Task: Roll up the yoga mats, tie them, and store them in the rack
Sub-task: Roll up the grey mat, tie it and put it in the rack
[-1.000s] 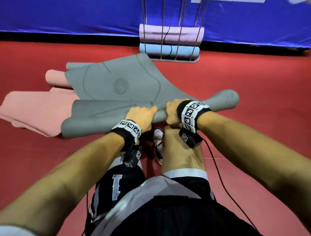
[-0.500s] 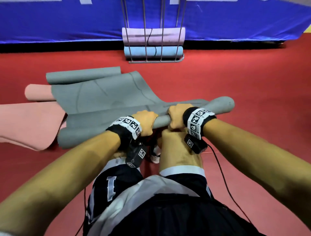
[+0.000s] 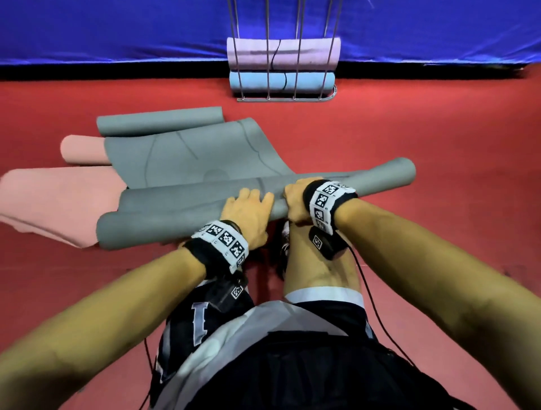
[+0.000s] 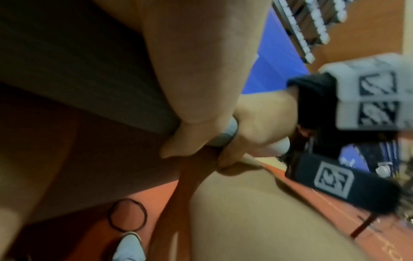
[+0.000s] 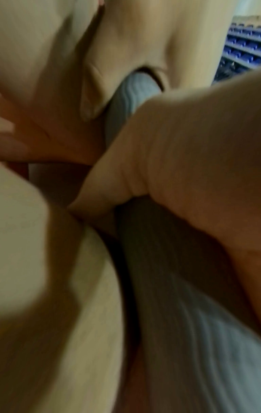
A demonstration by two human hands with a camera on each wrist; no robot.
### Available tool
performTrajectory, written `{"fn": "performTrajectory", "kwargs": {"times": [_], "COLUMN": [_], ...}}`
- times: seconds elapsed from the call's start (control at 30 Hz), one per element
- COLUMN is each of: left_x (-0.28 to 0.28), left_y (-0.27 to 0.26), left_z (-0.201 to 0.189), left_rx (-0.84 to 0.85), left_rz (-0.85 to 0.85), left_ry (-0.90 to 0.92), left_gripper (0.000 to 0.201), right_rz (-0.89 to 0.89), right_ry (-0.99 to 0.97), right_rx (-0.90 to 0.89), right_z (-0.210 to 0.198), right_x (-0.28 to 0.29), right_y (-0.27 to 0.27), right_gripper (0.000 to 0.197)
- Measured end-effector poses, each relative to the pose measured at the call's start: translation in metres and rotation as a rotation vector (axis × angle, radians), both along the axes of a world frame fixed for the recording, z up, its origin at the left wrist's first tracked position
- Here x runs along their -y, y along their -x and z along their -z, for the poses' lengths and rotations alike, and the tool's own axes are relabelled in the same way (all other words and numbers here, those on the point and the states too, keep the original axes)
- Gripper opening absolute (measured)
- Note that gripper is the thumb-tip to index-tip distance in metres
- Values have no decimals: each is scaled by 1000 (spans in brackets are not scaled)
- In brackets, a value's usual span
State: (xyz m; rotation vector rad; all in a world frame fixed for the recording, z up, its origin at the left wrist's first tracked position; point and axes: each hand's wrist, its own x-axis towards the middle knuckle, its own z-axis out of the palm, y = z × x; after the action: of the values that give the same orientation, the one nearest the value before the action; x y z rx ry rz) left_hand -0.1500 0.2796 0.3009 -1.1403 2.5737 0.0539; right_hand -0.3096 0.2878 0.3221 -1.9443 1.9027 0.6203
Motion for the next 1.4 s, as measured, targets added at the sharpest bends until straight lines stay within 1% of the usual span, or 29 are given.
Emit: {"fn": "performTrajectory", "kwargs": {"times": [0.03, 0.07, 0.13, 0.17, 0.23, 0.33, 0.4, 0.43, 0.5, 0.53, 0.6, 0.7, 0.73, 0.83, 0.9, 0.97, 1.1, 1.27, 1.4], "left_x": [-3, -2, 10, 17, 30, 43, 47, 50, 51, 49, 42, 29, 27, 40, 53, 65, 82, 81, 77], "left_y": [-2, -2, 0, 3, 8, 9, 9, 9, 10, 9, 2, -18, -23, -25, -16, -2, 41, 108, 132], "left_z": [2, 4, 3, 1, -3, -5, -8, -8, -9, -9, -7, 1, 2, -6, -17, -28, -40, -56, -67], "left_rx": [5, 4, -10, -16, -21, -34, -58, -70, -72, -74, -78, -25, -9, -46, -75, -83, -104, -142, -175], "left_rz": [12, 10, -16, -26, -36, -69, -99, -112, -125, -133, -143, -74, -58, -76, -77, -32, 115, 301, 367], "left_ry": [53, 61, -22, -65, -120, -187, -236, -258, -269, -242, -134, 119, 164, 182, 193, 222, 301, 341, 362], "left_gripper": [71, 70, 56, 49, 43, 36, 32, 30, 30, 33, 48, 74, 75, 59, 55, 54, 57, 63, 62], "right_rz": [5, 5, 4, 17, 32, -53, -81, -71, -59, -62, -68, -69, -79, -78, -35, 23, 178, 344, 429], "right_ry": [-23, -55, -81, -53, 77, 309, 370, 366, 336, 320, 302, 286, 288, 316, 344, 372, 418, 443, 448], "right_rx": [19, 30, 32, 34, 39, -10, -91, -113, -124, -128, -126, -134, -143, -146, -147, -145, -140, -182, -205], "right_z": [-1, -2, 0, 3, 9, 19, 22, 23, 22, 20, 11, 0, -4, -18, -29, -38, -53, -73, -80], "right_x": [5, 9, 12, 12, 8, 1, -1, -1, 4, 8, 13, 17, 19, 27, 31, 31, 15, -20, -35], "right_y": [0, 0, -2, -1, 4, 11, 13, 14, 13, 11, 8, 7, 6, 6, 12, 24, 58, 107, 125], "right_gripper": [19, 17, 15, 17, 24, 47, 57, 57, 46, 40, 31, 24, 21, 15, 17, 23, 25, 26, 26]}}
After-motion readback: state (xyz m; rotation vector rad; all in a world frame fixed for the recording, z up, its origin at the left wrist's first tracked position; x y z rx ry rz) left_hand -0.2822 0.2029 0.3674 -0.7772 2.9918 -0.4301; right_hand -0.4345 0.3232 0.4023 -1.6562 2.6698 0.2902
